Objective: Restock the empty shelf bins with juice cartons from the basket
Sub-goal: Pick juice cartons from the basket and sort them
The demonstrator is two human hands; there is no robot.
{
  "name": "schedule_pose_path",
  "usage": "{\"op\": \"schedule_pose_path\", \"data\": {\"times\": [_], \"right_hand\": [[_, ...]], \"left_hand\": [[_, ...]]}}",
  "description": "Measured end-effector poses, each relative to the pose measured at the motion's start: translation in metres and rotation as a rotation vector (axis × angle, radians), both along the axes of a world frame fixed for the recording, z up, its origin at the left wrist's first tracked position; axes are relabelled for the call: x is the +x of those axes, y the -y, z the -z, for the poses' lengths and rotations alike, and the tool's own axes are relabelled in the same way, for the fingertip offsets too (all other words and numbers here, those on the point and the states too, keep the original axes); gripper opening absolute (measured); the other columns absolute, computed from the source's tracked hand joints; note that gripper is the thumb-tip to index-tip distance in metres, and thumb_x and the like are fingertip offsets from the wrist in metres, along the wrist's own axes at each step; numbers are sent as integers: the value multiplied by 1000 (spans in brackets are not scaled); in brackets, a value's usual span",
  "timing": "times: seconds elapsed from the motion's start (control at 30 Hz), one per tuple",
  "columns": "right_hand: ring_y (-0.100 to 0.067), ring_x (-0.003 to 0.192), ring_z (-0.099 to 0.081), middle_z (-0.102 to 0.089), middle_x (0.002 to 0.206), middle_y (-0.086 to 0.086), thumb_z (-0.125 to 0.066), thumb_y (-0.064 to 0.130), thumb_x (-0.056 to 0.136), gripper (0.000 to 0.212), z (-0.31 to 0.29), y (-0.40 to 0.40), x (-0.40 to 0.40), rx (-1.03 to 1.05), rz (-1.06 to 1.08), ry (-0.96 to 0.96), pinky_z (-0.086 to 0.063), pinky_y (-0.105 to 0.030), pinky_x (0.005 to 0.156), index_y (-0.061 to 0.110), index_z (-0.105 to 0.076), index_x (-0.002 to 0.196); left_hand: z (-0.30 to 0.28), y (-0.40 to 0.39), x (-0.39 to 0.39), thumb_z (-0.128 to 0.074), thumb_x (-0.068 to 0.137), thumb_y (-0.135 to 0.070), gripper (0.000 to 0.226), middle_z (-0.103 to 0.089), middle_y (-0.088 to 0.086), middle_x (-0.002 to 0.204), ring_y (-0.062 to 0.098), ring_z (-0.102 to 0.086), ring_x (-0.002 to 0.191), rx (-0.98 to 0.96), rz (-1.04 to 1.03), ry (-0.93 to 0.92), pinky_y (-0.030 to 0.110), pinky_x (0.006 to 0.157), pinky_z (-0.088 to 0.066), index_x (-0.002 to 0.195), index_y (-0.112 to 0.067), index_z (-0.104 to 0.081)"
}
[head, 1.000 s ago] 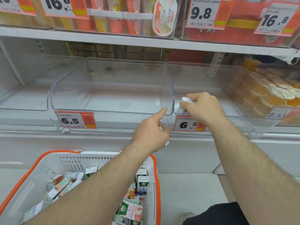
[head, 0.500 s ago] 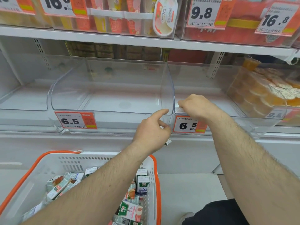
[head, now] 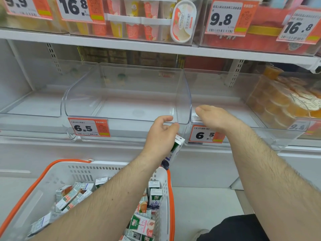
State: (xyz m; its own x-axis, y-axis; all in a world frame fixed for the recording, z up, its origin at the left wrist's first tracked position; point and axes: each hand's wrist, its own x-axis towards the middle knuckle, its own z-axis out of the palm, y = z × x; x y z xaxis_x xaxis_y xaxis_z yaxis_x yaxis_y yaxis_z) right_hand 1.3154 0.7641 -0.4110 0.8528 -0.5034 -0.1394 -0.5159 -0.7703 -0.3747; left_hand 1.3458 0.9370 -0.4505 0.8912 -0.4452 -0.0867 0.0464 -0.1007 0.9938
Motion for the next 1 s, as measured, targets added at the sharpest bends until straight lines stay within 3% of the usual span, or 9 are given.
{"op": "schedule_pose_path", "data": {"times": [0.13,0.23,0.33,0.5,0.63,0.73,0.83,0.9,1.0], "right_hand": [[-33,97,-57,-67,96,-9,-33,34,91,37,-8,-5,-13,-323,112,519,-45,-39,81,15,-64,86],[-6,84,-59,-67,83,13,-53,18,88,18,-18,-32,-31,20,52,872,-47,-23,80,23,-71,87],[-8,71,-60,-68,79,12,-64,14,81,20,-13,-66,-39,297,-146,653,-49,-22,71,33,-67,83],[-4,73,-60,-59,89,15,-77,31,78,36,4,-89,-40,258,-284,350,-49,-25,69,38,-56,106],[-14,78,-67,-67,91,8,-79,21,80,24,6,-85,-36,358,-237,375,-54,-33,72,31,-63,94],[-32,80,-69,-69,98,-10,-76,5,82,23,-1,-78,-41,537,-150,473,-58,-45,75,20,-64,95],[-26,73,-70,-69,99,-19,-68,-5,85,22,-5,-74,-45,727,-106,586,-58,-42,66,13,-62,96],[-22,72,-71,-70,98,-18,-68,-4,86,19,-7,-72,-47,792,-107,628,-56,-37,63,12,-63,96],[-24,78,-72,-73,96,-13,-72,21,87,16,-8,-69,-48,767,-59,651,-59,-51,76,20,-66,102]], "left_hand": [[-7,-13,-4,-46,99,-39,12,-63,-8,85,5,-54,40,-87,-52,-176,20,37,-44,105,-38,-55],[-11,-22,-5,-44,100,-39,19,-62,-5,85,6,-54,35,-176,-96,-302,21,33,-42,110,-30,-57],[-14,-27,-7,-43,100,-39,25,-62,1,81,10,-57,37,-243,-144,-378,23,35,-44,114,-23,-58],[-17,-29,-9,-44,100,-40,29,-66,7,97,19,-67,69,-296,-174,-396,29,53,-53,117,-22,-59],[-20,-33,-10,-45,99,-41,28,-66,9,96,18,-67,67,-363,-96,-384,31,57,-54,113,-20,-57],[-10,-44,-5,-52,94,-41,24,-68,1,98,15,-67,82,-320,-22,-146,31,70,-50,110,-24,-56],[2,-52,-6,-66,75,-33,39,-69,-1,107,17,-67,98,-200,124,76,30,81,-54,113,-29,-56],[6,-49,-8,-76,75,-17,38,-71,-7,101,17,-69,94,-133,143,199,29,80,-57,106,-32,-60],[1,-39,-5,-77,77,-5,41,-72,-15,93,12,-69,86,-75,80,326,33,80,-58,96,-38,-62]]}}
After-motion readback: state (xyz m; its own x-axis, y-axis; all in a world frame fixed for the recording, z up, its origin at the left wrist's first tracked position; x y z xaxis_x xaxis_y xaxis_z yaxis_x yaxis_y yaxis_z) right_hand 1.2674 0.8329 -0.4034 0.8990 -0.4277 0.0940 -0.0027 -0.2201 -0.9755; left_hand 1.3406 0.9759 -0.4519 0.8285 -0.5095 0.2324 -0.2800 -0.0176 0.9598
